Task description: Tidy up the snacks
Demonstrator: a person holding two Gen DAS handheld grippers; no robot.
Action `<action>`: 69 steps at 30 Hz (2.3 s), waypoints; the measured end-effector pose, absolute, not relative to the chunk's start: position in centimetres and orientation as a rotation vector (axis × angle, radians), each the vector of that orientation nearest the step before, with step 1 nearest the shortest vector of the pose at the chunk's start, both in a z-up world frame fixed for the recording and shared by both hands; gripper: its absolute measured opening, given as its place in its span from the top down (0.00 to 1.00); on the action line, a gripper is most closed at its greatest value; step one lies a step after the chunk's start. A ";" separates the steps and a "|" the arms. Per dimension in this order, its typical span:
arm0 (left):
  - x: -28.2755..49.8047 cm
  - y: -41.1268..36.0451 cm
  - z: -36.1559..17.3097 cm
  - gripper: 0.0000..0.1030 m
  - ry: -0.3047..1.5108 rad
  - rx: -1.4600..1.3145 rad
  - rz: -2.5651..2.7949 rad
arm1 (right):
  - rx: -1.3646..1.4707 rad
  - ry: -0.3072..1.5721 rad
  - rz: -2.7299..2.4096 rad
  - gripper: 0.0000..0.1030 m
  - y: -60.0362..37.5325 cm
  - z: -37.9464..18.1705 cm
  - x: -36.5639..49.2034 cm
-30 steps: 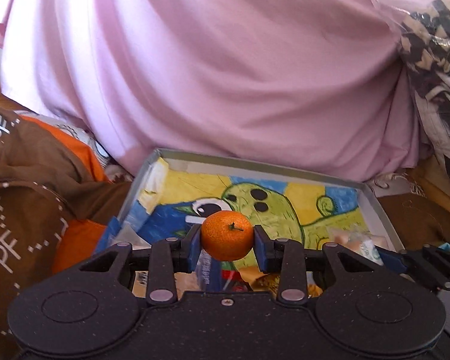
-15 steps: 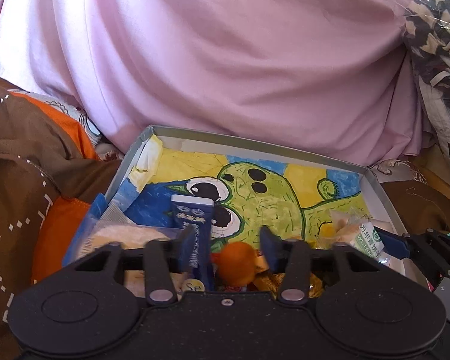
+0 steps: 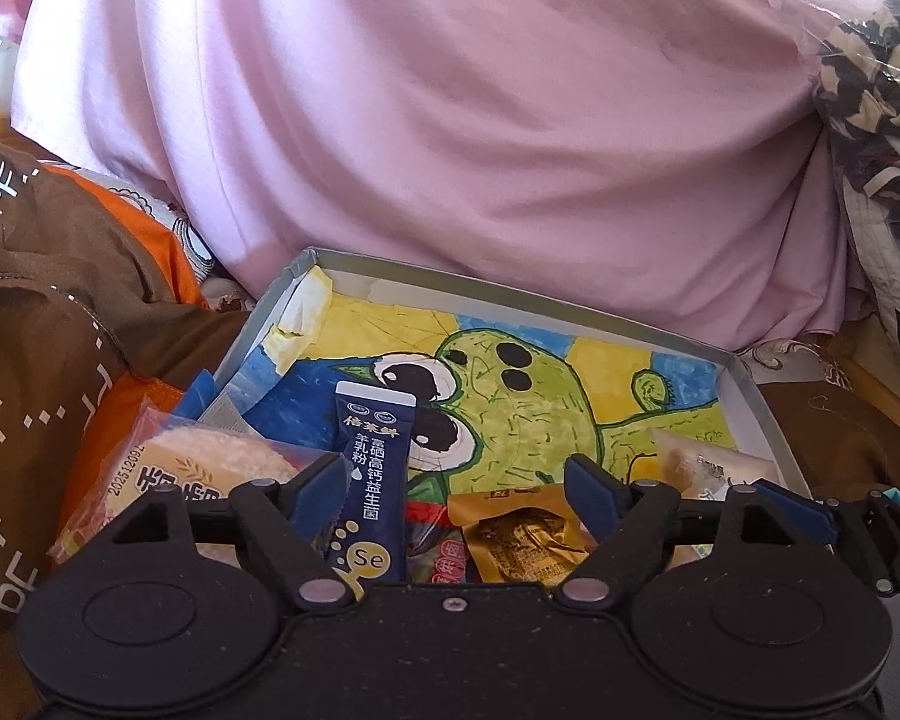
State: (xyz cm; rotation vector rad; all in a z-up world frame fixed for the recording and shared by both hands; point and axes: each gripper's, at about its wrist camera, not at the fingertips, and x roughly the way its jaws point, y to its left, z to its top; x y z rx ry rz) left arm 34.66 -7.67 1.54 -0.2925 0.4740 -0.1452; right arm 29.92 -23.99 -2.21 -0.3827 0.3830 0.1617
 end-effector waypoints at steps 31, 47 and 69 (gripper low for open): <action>30.5 -2.5 2.9 0.09 0.437 -0.370 -0.081 | -0.191 0.419 0.154 0.00 -22.9 -1.4 30.7; 28.6 -0.7 2.8 0.09 0.457 -0.363 -0.061 | -0.040 0.401 0.139 0.00 -23.1 -1.2 30.6; 25.2 -0.5 6.0 0.08 0.413 -0.342 -0.042 | -0.120 0.337 0.103 0.00 -23.6 4.4 25.4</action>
